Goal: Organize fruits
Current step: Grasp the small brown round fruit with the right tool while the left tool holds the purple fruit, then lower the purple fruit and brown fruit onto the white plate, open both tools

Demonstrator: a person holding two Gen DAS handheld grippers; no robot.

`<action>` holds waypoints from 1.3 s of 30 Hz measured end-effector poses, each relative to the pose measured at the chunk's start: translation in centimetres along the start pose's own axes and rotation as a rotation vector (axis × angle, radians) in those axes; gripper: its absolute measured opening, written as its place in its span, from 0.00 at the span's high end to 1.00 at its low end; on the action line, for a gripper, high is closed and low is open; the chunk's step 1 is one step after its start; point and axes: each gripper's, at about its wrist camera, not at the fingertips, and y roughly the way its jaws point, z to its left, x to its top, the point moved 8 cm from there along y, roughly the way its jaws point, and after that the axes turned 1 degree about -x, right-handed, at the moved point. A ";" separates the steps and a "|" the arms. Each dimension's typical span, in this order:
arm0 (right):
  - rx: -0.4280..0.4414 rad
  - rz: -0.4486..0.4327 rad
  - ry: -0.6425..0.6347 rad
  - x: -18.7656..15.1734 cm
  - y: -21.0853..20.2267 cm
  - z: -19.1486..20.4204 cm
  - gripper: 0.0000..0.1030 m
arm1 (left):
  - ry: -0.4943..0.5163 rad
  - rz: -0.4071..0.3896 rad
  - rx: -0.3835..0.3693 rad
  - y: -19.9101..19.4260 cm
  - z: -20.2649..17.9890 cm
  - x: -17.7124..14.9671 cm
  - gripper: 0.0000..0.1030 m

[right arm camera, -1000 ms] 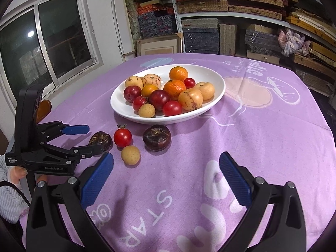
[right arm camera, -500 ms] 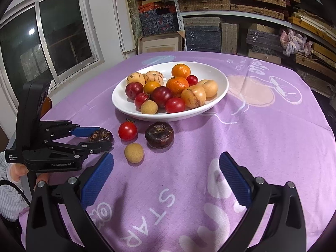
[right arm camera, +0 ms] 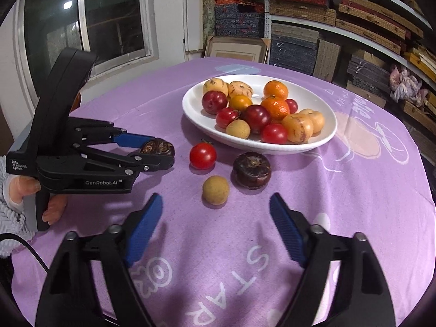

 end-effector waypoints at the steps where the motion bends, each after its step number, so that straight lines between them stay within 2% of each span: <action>1: 0.002 0.020 -0.011 -0.1 0.5 0.2 0.37 | 0.002 0.002 0.000 0.0 0.0 0.0 0.56; 5: -0.001 0.025 -0.015 0.4 1.4 0.6 0.38 | -0.006 0.010 -0.009 0.2 0.1 -0.1 0.56; 9: -0.003 0.085 -0.018 0.3 2.9 0.6 0.51 | -0.008 0.010 -0.011 0.2 0.1 -0.2 0.56; 14: -0.010 0.111 -0.025 0.4 3.9 0.8 0.56 | -0.009 0.012 -0.011 0.2 0.1 -0.2 0.56; 19: -0.010 0.121 -0.013 0.4 4.3 0.5 0.74 | -0.012 0.014 -0.014 0.2 0.2 -0.2 0.56; 28: -0.018 0.085 0.001 0.2 3.1 0.1 0.74 | -0.034 -0.012 -0.031 -0.3 0.3 0.0 0.56; 33: -0.054 -0.011 0.046 1.9 0.5 -1.9 0.74 | -0.067 -0.101 -0.016 -2.7 1.3 3.0 0.56; 39: -0.080 -0.114 0.113 8.2 -1.2 -5.3 0.74 | -0.056 -0.151 0.028 -3.0 1.7 9.6 0.56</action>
